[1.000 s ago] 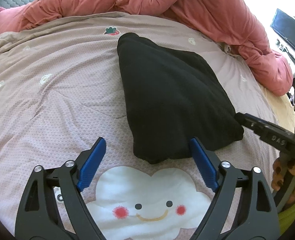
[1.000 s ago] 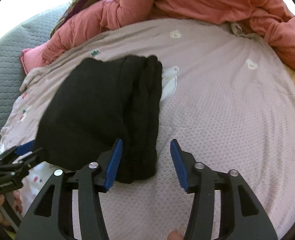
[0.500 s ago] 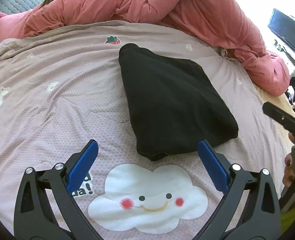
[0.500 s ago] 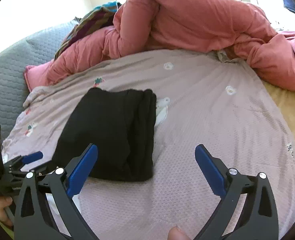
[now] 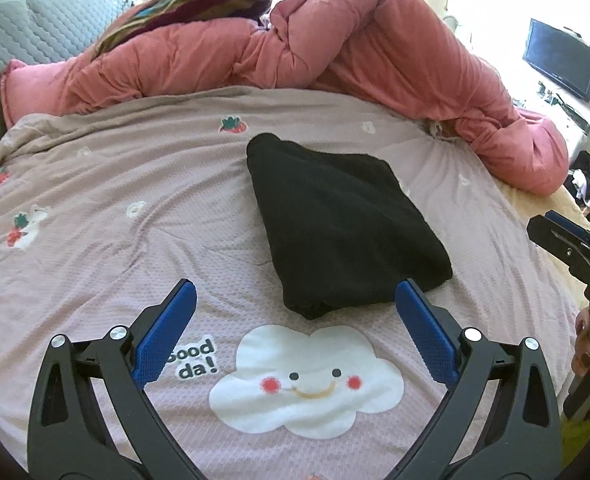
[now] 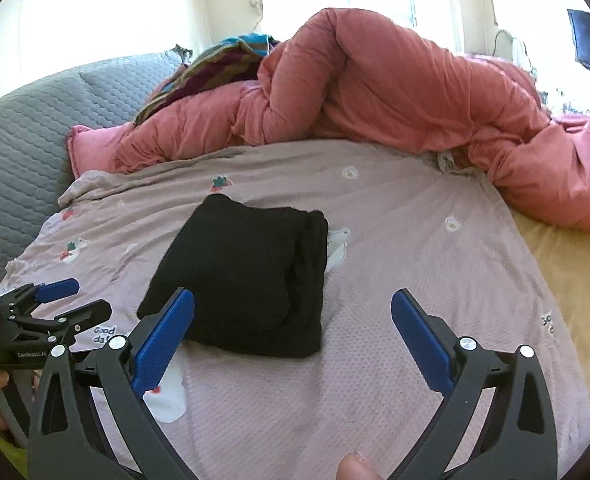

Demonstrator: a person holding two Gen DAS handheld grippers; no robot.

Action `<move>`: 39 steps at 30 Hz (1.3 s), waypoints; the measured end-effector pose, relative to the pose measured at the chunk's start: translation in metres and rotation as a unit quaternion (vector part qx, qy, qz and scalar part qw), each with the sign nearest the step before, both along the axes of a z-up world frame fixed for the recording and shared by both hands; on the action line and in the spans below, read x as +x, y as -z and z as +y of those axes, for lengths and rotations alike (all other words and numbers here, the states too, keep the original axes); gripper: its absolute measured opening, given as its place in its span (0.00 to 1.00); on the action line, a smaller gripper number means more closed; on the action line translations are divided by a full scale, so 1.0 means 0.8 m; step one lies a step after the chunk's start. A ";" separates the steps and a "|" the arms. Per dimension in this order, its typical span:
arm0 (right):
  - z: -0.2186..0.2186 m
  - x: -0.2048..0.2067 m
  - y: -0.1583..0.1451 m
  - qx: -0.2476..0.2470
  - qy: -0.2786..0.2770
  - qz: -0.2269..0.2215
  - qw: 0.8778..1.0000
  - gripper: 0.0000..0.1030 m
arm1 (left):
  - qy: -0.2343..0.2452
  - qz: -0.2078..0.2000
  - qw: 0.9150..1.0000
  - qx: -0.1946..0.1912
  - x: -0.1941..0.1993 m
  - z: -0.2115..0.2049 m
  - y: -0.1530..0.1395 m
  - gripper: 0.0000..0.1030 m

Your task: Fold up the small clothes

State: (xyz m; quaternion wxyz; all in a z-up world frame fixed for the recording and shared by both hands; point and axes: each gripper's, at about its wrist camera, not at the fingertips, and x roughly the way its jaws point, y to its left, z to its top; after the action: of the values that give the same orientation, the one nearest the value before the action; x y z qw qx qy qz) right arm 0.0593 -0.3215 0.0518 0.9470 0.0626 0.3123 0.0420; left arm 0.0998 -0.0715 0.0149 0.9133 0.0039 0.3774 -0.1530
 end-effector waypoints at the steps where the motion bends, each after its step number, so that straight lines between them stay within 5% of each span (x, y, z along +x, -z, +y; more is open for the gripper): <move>1: 0.001 -0.004 -0.003 0.001 0.001 -0.004 1.000 0.96 | 0.000 -0.004 1.000 0.001 -0.004 0.001 -0.003 0.91; 10: 0.018 -0.048 -0.009 -0.010 0.009 -0.017 1.000 0.96 | -0.020 -0.024 0.999 0.010 -0.048 0.025 -0.006 0.91; 25: 0.053 -0.096 0.038 -0.006 0.028 -0.003 1.000 0.96 | -0.030 -0.027 0.999 0.008 -0.101 0.054 0.017 0.91; 39: 0.075 -0.093 0.093 -0.007 0.026 0.066 0.997 0.96 | -0.047 0.013 0.999 0.008 -0.109 0.071 0.059 0.91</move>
State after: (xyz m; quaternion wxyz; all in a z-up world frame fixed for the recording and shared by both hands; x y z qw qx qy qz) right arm -0.0152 -0.2616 -0.0225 0.9254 0.0670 0.3728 0.0110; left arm 0.0126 -0.0147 -0.0325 0.9146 -0.0085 0.3898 -0.1067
